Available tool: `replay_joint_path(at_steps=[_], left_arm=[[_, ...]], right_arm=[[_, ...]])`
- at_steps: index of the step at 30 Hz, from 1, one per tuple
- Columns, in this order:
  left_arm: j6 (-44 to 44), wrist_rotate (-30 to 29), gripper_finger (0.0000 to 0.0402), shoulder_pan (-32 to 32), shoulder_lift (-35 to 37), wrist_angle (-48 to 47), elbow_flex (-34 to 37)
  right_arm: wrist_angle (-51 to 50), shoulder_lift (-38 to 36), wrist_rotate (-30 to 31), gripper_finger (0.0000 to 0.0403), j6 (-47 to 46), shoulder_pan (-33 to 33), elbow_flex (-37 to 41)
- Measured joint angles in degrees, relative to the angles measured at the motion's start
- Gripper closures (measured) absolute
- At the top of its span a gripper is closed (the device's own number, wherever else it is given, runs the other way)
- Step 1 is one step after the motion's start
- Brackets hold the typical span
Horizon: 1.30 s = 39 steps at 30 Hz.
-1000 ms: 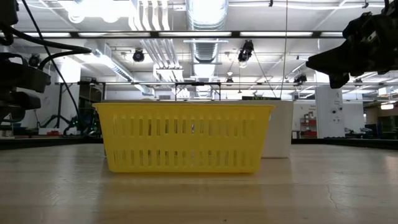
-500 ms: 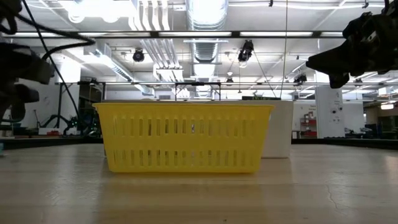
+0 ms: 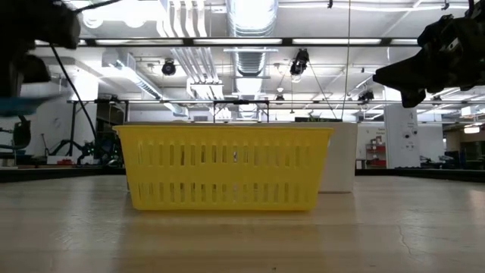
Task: Pick & Place Paint Supplies
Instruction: Put the blue scissors into the yellow bin
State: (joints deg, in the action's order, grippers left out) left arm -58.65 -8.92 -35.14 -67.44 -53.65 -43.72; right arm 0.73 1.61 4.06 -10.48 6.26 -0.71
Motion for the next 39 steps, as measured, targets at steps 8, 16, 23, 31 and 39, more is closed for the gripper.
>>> replay_joint_path(at_steps=[8, 16, 23, 31, 39], left_arm=[[-7.5, -2.8, 0.0398, 0.1, 0.0, -2.1, -8.9], [-13.0, -4.0, 0.0398, 4.3, -3.1, -1.7, -14.4], [-10.9, -3.8, 0.0398, 7.3, -14.2, -1.5, -23.0], [-10.8, 2.1, 0.0398, 12.0, -27.6, -1.4, -33.6], [-9.6, 2.5, 0.0398, 14.0, -37.3, -1.5, -41.3]], right_arm=[[0.0, 0.0, 0.0, 0.0325, 0.0, 0.0, 0.0], [0.0, 0.0, 0.0, 0.0325, 0.0, 0.0, 0.0], [0.0, 0.0, 0.0, 0.0325, 0.0, 0.0, 0.0], [0.0, 0.0, 0.0, 0.0325, 0.0, 0.0, 0.0], [0.0, 0.0, 0.0, 0.0325, 0.0, 0.0, 0.0]])
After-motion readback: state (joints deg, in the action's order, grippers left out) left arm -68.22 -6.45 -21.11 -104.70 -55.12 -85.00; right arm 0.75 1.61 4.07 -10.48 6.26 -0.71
